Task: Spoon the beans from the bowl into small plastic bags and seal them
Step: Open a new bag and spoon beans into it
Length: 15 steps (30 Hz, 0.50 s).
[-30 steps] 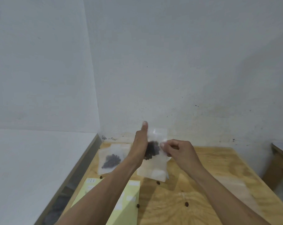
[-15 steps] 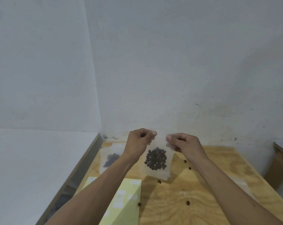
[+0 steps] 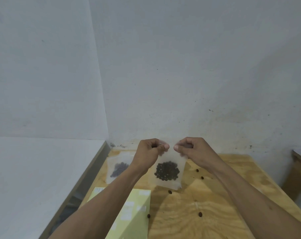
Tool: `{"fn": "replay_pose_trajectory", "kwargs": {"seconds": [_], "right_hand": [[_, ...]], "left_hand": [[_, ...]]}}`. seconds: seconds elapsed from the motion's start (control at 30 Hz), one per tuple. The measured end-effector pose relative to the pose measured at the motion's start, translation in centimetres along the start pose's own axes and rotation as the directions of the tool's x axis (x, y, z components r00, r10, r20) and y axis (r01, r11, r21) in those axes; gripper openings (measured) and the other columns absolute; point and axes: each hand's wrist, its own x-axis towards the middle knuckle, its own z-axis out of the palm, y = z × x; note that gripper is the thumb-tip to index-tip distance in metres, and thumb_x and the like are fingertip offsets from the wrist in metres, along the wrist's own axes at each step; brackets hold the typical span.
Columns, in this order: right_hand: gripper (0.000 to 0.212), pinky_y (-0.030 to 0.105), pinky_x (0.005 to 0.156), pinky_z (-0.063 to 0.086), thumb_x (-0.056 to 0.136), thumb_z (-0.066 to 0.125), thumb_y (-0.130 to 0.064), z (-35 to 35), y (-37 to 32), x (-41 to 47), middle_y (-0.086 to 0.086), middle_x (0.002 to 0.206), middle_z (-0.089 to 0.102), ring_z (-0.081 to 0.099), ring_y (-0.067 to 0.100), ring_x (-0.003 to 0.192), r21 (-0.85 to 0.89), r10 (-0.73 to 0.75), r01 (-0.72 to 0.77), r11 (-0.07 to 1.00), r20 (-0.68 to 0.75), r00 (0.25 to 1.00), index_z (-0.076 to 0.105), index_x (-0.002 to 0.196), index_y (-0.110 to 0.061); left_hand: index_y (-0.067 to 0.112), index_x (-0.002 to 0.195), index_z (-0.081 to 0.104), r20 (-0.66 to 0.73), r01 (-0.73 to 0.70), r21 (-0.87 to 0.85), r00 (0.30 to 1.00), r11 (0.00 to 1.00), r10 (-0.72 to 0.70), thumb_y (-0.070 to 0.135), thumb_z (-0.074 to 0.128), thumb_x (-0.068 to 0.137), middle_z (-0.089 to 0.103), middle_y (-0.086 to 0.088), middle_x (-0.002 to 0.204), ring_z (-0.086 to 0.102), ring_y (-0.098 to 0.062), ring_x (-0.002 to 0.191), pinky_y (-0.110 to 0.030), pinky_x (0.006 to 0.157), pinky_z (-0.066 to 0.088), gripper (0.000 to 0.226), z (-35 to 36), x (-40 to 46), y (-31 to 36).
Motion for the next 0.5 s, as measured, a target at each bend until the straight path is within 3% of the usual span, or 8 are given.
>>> {"fn": "replay_pose_trajectory", "kwargs": {"seconds": [0.07,0.17,0.33,0.5], "right_hand": [[0.016,0.028,0.081,0.055,0.082,0.081,-0.041,0.1,-0.4,0.0,-0.009,0.086,0.078,0.073,0.006,0.079,-0.024,-0.016,0.017,1.0,0.035,0.999,0.079,0.089,-0.026],[0.016,0.022,0.071,0.052,0.077,0.086,-0.039,0.6,-0.8,0.4,-0.008,0.079,0.077,0.071,0.006,0.076,-0.06,0.0,-0.002,0.998,-0.045,0.999,0.08,0.082,-0.024],[0.015,0.026,0.068,0.062,0.083,0.082,-0.021,1.6,-0.9,0.7,0.004,0.078,0.079,0.075,0.02,0.078,0.304,0.108,-0.098,0.948,-0.018,0.994,0.079,0.089,-0.007],[0.011,0.031,0.074,0.063,0.084,0.082,-0.025,3.2,-0.6,1.5,0.002,0.078,0.079,0.076,0.019,0.076,0.196,0.091,-0.059,0.979,-0.158,0.983,0.081,0.085,-0.014]], "left_hand": [[0.003,0.08,0.077,-0.033,0.008,-0.027,0.999,1.0,-0.009,0.012,0.077,0.087,0.069,-0.002,0.069,0.058,-0.009,0.062,-0.015,0.062,0.049,0.012,-0.1,0.0,0.0],[0.003,0.082,0.079,-0.066,0.033,-0.064,0.997,0.997,-0.037,0.01,0.078,0.085,0.072,-0.005,0.071,0.061,-0.009,0.062,-0.017,0.061,0.05,0.008,0.0,-0.3,0.0],[-0.001,0.083,0.078,-0.161,0.081,-0.144,0.981,0.986,-0.104,0.008,0.079,0.085,0.07,-0.005,0.068,0.059,-0.011,0.058,-0.018,0.056,0.049,0.009,-1.8,0.4,-0.1],[-0.004,0.087,0.077,-0.172,0.104,-0.168,0.976,0.98,-0.133,0.008,0.079,0.085,0.071,-0.008,0.072,0.06,-0.012,0.061,-0.019,0.056,0.049,0.012,-2.5,0.4,-0.2]]}}
